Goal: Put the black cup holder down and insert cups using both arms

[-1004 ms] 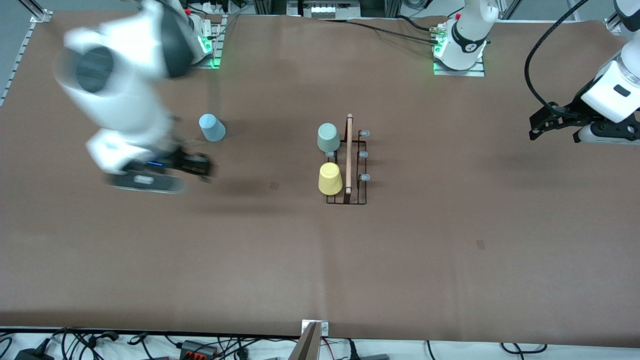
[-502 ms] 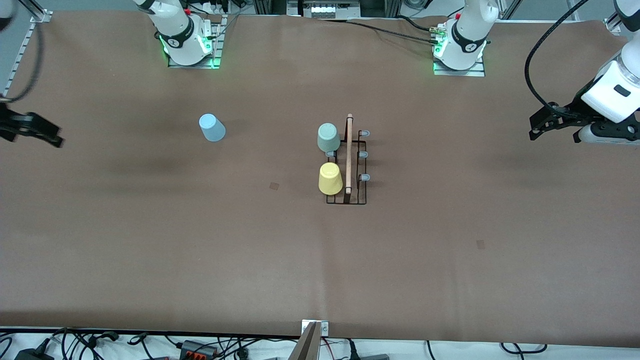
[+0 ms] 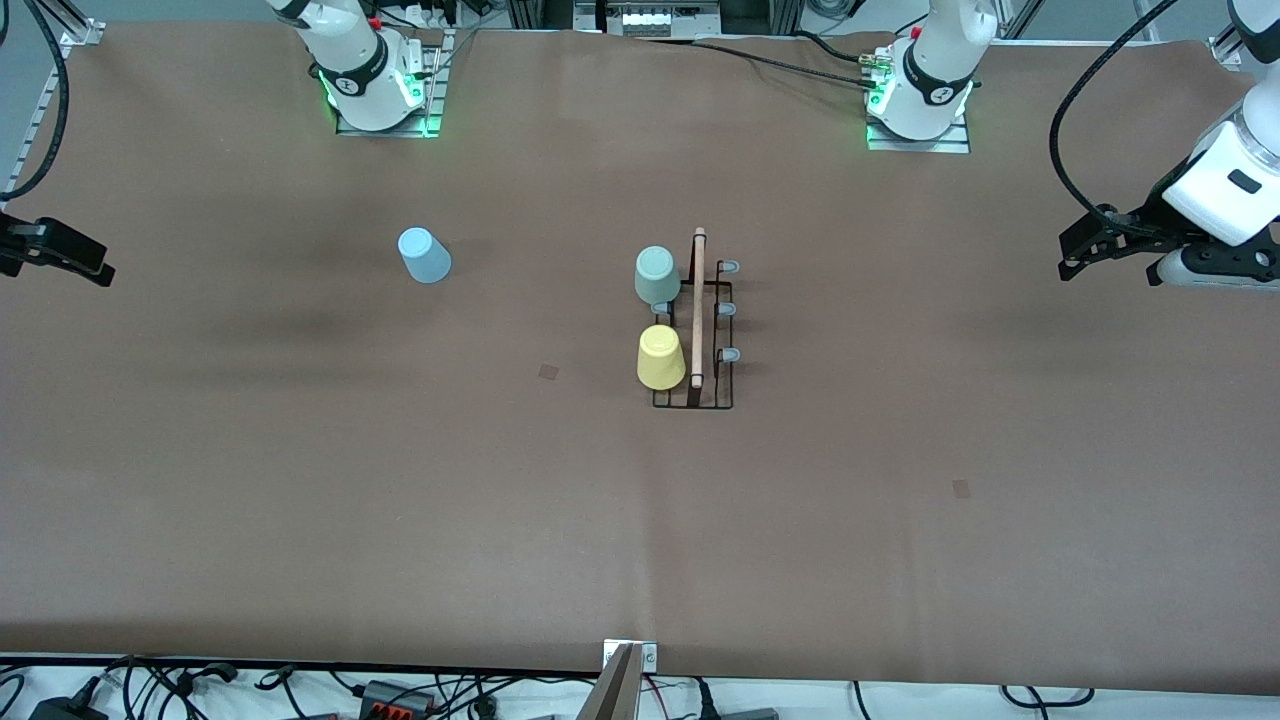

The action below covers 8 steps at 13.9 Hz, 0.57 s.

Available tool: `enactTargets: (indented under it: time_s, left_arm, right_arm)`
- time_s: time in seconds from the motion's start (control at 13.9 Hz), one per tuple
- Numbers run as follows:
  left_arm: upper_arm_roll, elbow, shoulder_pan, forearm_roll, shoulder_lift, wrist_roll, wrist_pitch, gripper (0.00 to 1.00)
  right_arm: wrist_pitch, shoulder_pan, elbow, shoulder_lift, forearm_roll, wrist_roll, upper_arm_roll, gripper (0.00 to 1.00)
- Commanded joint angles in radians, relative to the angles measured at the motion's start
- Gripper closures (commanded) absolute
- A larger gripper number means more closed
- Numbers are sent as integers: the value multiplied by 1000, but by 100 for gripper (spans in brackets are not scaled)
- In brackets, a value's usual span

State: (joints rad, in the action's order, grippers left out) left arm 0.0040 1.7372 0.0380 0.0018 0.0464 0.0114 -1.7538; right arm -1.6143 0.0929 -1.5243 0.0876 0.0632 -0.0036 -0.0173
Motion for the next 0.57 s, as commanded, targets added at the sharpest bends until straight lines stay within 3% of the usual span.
enactTargets:
  time_s: [0.0, 0.5]
  left_arm:
    - [5, -28, 3, 13, -11, 18, 23, 0]
    - [5, -28, 5, 12, -14, 18, 23, 0]
  right_arm:
    - [5, -27, -33, -32, -16, -21, 20, 0]
    - [4, -30, -28, -35, -17, -36, 23, 0]
